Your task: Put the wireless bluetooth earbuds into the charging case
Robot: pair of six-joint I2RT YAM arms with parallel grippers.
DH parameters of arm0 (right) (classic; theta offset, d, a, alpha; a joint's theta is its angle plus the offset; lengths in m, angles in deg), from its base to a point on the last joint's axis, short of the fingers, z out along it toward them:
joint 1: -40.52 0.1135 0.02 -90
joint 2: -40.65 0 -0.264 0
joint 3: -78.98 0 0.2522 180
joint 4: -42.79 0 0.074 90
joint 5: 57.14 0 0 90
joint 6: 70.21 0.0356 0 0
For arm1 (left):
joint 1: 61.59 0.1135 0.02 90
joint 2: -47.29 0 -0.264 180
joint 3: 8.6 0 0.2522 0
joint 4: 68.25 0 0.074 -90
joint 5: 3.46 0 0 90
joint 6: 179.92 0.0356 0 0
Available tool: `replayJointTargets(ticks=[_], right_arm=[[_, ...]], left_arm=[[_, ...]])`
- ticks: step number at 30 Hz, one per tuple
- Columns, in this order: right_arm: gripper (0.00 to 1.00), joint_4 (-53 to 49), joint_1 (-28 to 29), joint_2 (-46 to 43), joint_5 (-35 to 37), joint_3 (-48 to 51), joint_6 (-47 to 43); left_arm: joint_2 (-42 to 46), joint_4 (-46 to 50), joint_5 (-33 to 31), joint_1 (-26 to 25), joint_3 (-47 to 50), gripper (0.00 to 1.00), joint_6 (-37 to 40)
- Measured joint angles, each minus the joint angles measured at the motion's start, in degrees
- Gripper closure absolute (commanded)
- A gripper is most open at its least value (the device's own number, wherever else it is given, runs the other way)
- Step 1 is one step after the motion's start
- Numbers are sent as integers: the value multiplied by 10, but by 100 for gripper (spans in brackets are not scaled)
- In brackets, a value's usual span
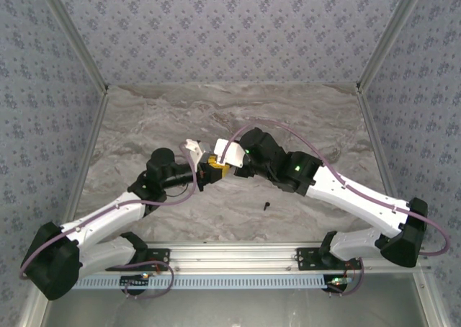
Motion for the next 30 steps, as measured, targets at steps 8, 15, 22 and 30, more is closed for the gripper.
replayJointTargets(ticks=[8, 15, 22, 30], right_arm=[[77, 3, 2, 0, -5, 1, -45], [77, 2, 13, 0, -5, 3, -63], [77, 2, 17, 2, -5, 3, -76], [77, 0, 17, 2, -1, 6, -94]], left_arm=[[0, 1, 6, 0, -2, 100, 0], [0, 1, 6, 0, -2, 100, 0], [0, 1, 6, 0, -2, 100, 0], [-1, 5, 6, 0, -2, 100, 0]])
